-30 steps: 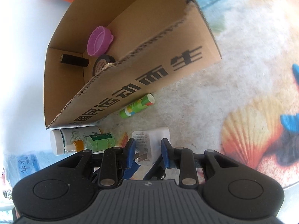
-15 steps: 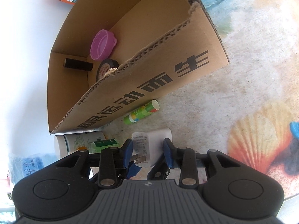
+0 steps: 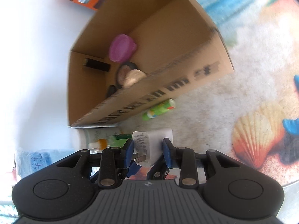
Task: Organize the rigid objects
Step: 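Lift the white plug adapter with the right tool toward the box, then lower the plug adapter into the box and open the right tool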
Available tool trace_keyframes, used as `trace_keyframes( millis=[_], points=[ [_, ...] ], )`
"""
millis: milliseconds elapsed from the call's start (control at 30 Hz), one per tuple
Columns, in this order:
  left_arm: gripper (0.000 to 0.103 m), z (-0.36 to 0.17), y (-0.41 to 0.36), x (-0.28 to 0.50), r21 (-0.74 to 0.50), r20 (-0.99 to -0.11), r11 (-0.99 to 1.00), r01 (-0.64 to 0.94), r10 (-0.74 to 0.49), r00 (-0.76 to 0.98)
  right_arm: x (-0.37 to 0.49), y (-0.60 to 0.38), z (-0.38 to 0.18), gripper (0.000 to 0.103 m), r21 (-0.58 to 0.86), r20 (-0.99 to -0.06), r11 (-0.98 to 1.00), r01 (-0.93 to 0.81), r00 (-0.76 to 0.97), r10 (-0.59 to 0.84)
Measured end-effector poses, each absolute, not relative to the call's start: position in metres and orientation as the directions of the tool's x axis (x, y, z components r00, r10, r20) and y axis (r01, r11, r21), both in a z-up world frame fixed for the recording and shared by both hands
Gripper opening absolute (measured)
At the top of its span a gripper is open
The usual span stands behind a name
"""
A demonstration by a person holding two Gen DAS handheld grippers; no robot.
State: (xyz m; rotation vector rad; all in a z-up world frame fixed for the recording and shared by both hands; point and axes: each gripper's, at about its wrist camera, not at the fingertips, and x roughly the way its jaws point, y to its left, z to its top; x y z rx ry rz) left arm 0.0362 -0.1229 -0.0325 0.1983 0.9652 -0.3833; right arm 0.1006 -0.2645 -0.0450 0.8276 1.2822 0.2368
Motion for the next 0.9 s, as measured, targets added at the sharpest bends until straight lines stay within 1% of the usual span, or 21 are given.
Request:
trace_keyframes(
  millis=[267,433,633,767,900],
  points=[
    [0.026,0.038,-0.112,0.055,-0.025,-0.780,0.927,0.374,-0.252,0.572,0.117,-0.260,0.032,0.036,0.688,-0.707,0.702,0.187,0.395,0.587],
    [0.026,0.061,-0.112,0.095,-0.045,-0.773,0.946,0.322,-0.237,0.588,0.156,-0.262,0.055,0.036,0.713,-0.667,0.689,0.130,0.430,0.608],
    [0.026,0.058,-0.118,0.153,-0.053,-0.791,0.963,0.264,-0.202,0.578,0.217,-0.273,0.048,0.036,0.740,-0.637,0.665,0.100,0.422,0.645],
    [0.026,0.047,-0.128,0.184,-0.059,-0.815,0.970,0.234,-0.182,0.549,0.255,-0.283,0.031,0.036,0.741,-0.642,0.663,0.103,0.399,0.655],
    [0.026,0.029,-0.137,0.218,-0.060,-0.846,0.973,0.223,-0.168,0.506,0.289,-0.288,0.012,0.036,0.725,-0.666,0.680,0.110,0.366,0.650]
  ],
)
